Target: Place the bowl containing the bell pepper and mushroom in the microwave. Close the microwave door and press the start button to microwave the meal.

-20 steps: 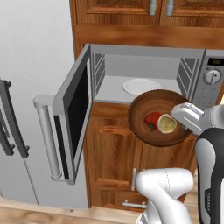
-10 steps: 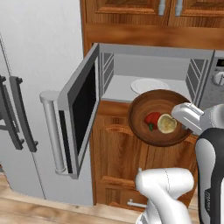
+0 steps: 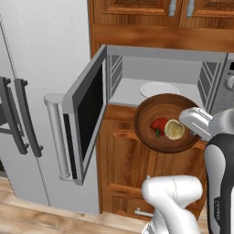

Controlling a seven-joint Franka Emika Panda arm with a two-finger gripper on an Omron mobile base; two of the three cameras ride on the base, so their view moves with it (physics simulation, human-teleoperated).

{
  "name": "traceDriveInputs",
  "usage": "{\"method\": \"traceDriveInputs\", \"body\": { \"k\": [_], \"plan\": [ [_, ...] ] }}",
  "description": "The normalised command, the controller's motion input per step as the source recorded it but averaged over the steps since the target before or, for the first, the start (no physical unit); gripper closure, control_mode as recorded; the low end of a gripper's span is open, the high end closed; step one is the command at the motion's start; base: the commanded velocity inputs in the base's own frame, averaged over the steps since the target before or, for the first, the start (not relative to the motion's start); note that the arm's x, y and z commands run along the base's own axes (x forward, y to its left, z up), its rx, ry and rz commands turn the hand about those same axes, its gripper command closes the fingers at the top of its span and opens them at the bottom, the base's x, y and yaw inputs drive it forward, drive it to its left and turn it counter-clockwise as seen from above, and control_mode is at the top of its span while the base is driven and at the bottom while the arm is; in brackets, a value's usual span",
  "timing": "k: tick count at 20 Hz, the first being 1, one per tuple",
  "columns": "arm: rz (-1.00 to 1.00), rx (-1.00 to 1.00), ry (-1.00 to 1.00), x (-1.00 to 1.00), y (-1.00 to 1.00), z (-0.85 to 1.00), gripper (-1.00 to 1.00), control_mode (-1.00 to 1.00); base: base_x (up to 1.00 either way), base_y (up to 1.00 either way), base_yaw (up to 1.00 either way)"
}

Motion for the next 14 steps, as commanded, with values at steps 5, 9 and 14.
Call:
{"method": "traceDriveInputs", "body": {
  "k": [5, 9, 14],
  "plan": [
    [0.0, 0.0, 0.0, 0.0, 0.0, 0.0, 1.0, -1.0, 0.0, 0.0, 0.0],
    [0.0, 0.01, 0.0, 0.05, -0.07, 0.0, 1.0, -1.0, 0.0, 0.0, 0.0],
    [-0.13, 0.08, -0.05, 0.24, -0.26, 0.19, 1.0, -1.0, 0.0, 0.0, 0.0]
  ]
}}
